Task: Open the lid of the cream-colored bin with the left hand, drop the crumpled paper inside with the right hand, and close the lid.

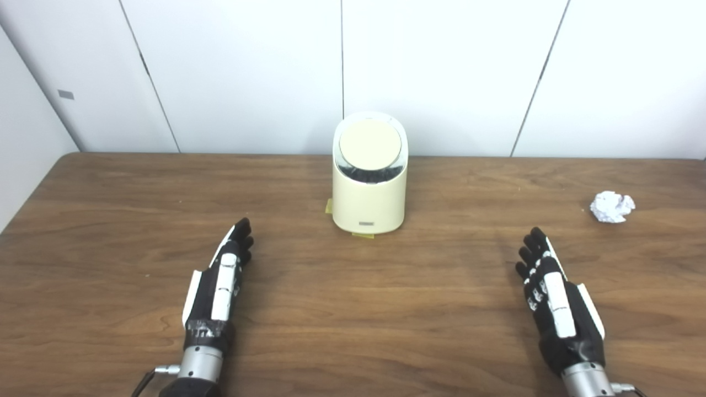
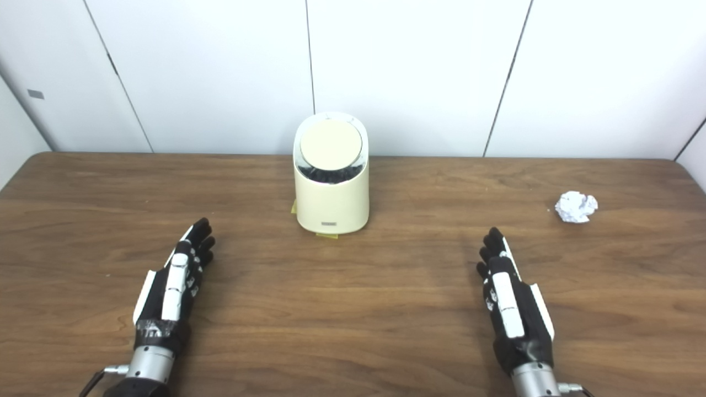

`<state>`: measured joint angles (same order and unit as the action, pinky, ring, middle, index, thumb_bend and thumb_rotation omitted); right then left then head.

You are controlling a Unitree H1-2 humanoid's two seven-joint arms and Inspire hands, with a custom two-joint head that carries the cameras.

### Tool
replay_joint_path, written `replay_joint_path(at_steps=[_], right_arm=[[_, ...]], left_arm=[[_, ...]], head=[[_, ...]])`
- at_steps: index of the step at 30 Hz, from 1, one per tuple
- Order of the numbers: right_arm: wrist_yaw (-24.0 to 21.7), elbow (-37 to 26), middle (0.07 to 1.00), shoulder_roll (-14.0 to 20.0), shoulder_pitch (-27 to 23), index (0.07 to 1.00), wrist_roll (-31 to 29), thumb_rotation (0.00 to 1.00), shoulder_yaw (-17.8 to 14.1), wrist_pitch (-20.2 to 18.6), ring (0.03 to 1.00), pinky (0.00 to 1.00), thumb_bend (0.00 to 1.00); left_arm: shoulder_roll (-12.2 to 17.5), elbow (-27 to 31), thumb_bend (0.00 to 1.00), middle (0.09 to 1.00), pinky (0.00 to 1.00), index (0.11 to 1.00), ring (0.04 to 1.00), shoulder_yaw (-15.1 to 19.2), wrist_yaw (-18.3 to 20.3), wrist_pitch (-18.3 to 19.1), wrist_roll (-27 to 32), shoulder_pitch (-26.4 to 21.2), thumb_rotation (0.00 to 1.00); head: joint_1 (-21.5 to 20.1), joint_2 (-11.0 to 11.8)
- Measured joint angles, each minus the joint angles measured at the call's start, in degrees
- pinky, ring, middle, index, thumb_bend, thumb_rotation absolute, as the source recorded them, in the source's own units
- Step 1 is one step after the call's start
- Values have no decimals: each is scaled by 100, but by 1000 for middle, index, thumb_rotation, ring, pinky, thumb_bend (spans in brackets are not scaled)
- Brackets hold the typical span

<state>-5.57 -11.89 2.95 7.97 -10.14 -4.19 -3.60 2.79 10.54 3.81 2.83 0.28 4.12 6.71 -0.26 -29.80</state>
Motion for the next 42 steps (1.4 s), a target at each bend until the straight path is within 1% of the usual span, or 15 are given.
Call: replay_joint_path(at_steps=[3,7,9,11,14,16,18,21,22,24,29,32,35,37,42], right_arm=[[-22,61,1000,-2,0,1000,-11,849,1,115,1000,1000,454],[-35,73,1000,-1,-4,998,-47,841,-3,126,1000,1000,459],[-39,74,1000,0,-6,992,-87,838,-8,126,1000,1000,478],[-45,74,1000,1,-6,995,-121,838,-13,126,1000,1000,479],[-47,74,1000,2,-5,998,-149,843,-18,126,1000,1000,476],[-62,79,1000,3,-5,1000,-185,846,-18,129,1000,1000,474],[-74,91,1000,5,-7,999,-202,841,-19,144,1000,1000,477],[-83,113,1000,5,-13,999,-209,839,-19,174,1000,1000,472],[-90,127,1000,5,-16,999,-212,838,-19,179,1000,1000,472],[-109,142,1000,5,-20,996,-218,826,-20,195,1000,1000,466],[-135,169,1000,4,-24,997,-226,815,-42,209,1000,1000,475],[-142,171,1000,4,-16,989,-222,826,-54,210,1000,1000,474],[-143,184,1000,5,-13,989,-209,833,-69,213,1000,1000,469],[-144,197,1000,6,-15,989,-209,830,-77,215,1000,1000,464],[-152,207,1000,10,-16,995,-210,828,-81,216,1000,1000,460]], left_arm=[[6,-9,503,980,1000,989,993,-19,28,19,-42,-7,686],[6,3,500,983,1000,992,1000,-15,20,98,-46,-16,615],[4,3,497,972,1000,986,988,-6,3,164,-43,-21,524],[4,5,493,966,978,989,978,-2,-24,188,-55,-26,503],[4,5,517,964,948,999,968,-2,-76,227,-177,-39,479],[4,5,536,965,942,1000,966,23,-85,240,-172,-44,439],[-1,7,546,966,986,1000,974,34,-94,256,-174,-49,412],[-1,20,565,963,992,1000,969,22,-116,294,-263,-61,410],[-1,25,568,962,991,1000,968,11,-129,305,-306,-66,412],[0,68,629,946,983,986,948,-3,-169,349,-439,-90,431],[11,197,685,947,992,976,956,2,-197,554,-535,-177,431],[37,299,711,949,1000,979,964,41,-196,767,-515,-238,442],[121,387,728,948,972,979,951,56,-201,996,-538,-360,439],[238,417,746,937,953,972,932,40,-203,1170,-657,-492,398],[419,605,793,917,909,953,904,-45,-227,1552,-950,-938,375]], head=[[26,114],[70,123],[97,141],[105,167],[141,194],[149,203],[158,246],[167,264],[158,316],[184,396],[202,431],[211,440],[211,422],[211,422],[211,422]])
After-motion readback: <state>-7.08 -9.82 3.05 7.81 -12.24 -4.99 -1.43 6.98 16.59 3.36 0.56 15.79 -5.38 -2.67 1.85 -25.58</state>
